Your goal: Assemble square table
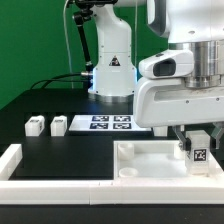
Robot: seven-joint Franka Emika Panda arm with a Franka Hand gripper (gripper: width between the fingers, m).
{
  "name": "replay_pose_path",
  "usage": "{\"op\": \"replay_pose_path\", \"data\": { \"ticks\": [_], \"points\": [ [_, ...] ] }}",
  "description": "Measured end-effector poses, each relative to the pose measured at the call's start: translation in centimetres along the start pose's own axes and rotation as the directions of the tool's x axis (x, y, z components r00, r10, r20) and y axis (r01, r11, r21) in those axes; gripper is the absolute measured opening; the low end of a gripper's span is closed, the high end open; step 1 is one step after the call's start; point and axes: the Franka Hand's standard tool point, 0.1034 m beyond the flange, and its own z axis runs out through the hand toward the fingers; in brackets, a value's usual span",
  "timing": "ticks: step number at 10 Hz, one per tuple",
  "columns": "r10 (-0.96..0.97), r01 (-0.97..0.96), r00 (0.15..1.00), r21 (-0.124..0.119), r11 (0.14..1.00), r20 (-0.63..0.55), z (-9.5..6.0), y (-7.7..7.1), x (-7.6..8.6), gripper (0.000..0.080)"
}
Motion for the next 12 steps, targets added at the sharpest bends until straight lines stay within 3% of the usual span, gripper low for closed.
{"op": "replay_pose_path", "data": {
  "ticks": [3,4,6,12],
  "points": [
    [0.327,-0.327,0.945,-0.006,0.945,0.002,-0.05,0.29,-0.04,0.0290],
    [0.493,-0.493,0.870,-0.011,0.870,0.007,-0.15,0.44,-0.08,0.0290],
    [0.771,-0.771,0.637,-0.013,0.637,0.026,0.08,0.61,-0.29,0.0290],
    [0.957,-0.958,0.286,-0.024,0.287,0.050,0.17,0.95,-0.36,0.0291]
  ]
}}
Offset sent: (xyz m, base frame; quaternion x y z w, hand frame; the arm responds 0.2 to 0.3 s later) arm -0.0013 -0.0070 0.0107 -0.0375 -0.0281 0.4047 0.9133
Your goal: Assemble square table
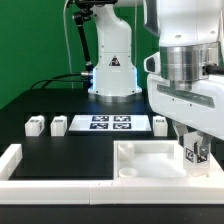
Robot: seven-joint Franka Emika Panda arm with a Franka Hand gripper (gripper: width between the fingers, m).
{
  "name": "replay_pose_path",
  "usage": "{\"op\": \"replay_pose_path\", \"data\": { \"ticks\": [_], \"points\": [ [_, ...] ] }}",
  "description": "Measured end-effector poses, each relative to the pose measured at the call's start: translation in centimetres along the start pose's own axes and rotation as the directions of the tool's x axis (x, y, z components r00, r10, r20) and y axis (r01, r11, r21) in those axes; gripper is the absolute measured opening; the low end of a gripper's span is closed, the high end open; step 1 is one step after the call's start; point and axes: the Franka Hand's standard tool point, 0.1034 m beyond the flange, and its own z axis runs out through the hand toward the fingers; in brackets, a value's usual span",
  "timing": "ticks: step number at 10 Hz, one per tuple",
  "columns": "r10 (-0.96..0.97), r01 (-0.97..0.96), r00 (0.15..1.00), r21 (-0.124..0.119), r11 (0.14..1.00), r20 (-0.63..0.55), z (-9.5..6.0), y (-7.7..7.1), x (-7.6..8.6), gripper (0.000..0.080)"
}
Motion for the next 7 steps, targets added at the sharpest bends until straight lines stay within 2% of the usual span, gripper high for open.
{"op": "replay_pose_path", "data": {
  "ticks": [2,5,6,7],
  "points": [
    [0.265,-0.265,0.964,0.006,0.964,0.023,0.05,0.25,0.03,0.0291],
    [0.220,-0.221,0.975,0.010,0.975,0.022,0.15,0.25,-0.17,0.0297],
    [0.089,-0.090,0.996,0.013,0.996,0.020,0.14,0.23,-0.15,0.0503],
    [-0.080,0.080,0.997,0.017,0.997,0.014,0.14,0.14,-0.37,0.0503]
  ]
}}
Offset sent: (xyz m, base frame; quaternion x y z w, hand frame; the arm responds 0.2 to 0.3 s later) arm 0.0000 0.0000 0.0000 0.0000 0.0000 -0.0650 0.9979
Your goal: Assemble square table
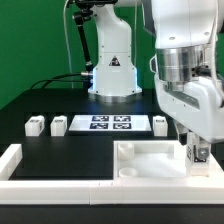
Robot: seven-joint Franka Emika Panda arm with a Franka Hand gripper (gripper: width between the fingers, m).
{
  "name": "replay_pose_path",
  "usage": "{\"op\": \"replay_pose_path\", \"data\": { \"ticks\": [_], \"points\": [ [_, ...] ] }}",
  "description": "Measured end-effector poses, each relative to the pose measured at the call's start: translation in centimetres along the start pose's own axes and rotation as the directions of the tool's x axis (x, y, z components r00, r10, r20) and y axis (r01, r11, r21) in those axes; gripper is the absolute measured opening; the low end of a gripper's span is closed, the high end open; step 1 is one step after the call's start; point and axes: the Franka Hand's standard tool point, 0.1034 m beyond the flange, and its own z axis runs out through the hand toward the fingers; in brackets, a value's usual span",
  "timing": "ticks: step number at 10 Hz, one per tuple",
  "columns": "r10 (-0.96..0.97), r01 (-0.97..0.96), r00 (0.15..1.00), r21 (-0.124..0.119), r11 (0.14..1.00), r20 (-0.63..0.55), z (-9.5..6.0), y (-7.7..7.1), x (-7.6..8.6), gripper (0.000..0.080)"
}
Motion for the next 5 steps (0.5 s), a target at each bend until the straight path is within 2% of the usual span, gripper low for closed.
{"op": "replay_pose_path", "data": {
  "ticks": [1,5],
  "points": [
    [-0.145,0.145,0.989,0.002,0.989,0.001,0.01,-0.08,-0.19,0.0617],
    [-0.418,0.418,0.908,0.000,0.908,0.001,0.10,-0.02,-0.14,0.0648]
  ]
}}
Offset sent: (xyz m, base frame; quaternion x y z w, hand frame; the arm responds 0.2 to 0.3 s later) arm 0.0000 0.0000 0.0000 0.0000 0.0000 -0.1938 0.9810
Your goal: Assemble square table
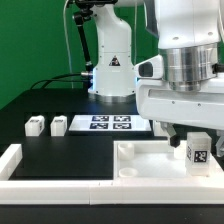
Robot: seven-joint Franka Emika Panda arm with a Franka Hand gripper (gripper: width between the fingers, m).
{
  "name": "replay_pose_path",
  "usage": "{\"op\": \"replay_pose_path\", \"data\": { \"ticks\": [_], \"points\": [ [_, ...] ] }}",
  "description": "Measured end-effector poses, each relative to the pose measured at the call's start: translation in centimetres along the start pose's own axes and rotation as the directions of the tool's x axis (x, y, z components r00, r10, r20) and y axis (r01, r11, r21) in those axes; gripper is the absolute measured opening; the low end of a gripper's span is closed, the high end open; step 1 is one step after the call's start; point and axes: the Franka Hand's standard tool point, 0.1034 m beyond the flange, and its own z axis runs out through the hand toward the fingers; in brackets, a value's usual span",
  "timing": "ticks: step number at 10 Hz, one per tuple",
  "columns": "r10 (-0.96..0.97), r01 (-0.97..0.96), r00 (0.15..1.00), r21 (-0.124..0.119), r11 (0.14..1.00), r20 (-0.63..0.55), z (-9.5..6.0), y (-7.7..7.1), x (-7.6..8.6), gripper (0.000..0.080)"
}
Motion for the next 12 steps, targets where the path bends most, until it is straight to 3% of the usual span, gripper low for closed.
{"op": "replay_pose_path", "data": {
  "ticks": [2,4,5,7,10,12],
  "points": [
    [-0.266,0.266,0.964,-0.010,0.964,-0.014,-0.2,-0.4,0.1,0.0649],
    [-0.564,0.563,0.826,-0.035,0.825,-0.013,1.6,0.0,-1.9,0.0649],
    [-0.656,0.655,0.755,-0.048,0.754,-0.008,1.5,-0.1,-1.7,0.0649],
    [-0.650,0.648,0.760,-0.046,0.760,-0.016,1.5,-0.2,-1.6,0.0649],
    [-0.500,0.498,0.866,-0.046,0.866,-0.022,1.5,0.2,-1.4,0.0288],
    [-0.375,0.374,0.927,-0.036,0.927,-0.025,1.5,0.2,-1.5,0.0288]
  ]
}}
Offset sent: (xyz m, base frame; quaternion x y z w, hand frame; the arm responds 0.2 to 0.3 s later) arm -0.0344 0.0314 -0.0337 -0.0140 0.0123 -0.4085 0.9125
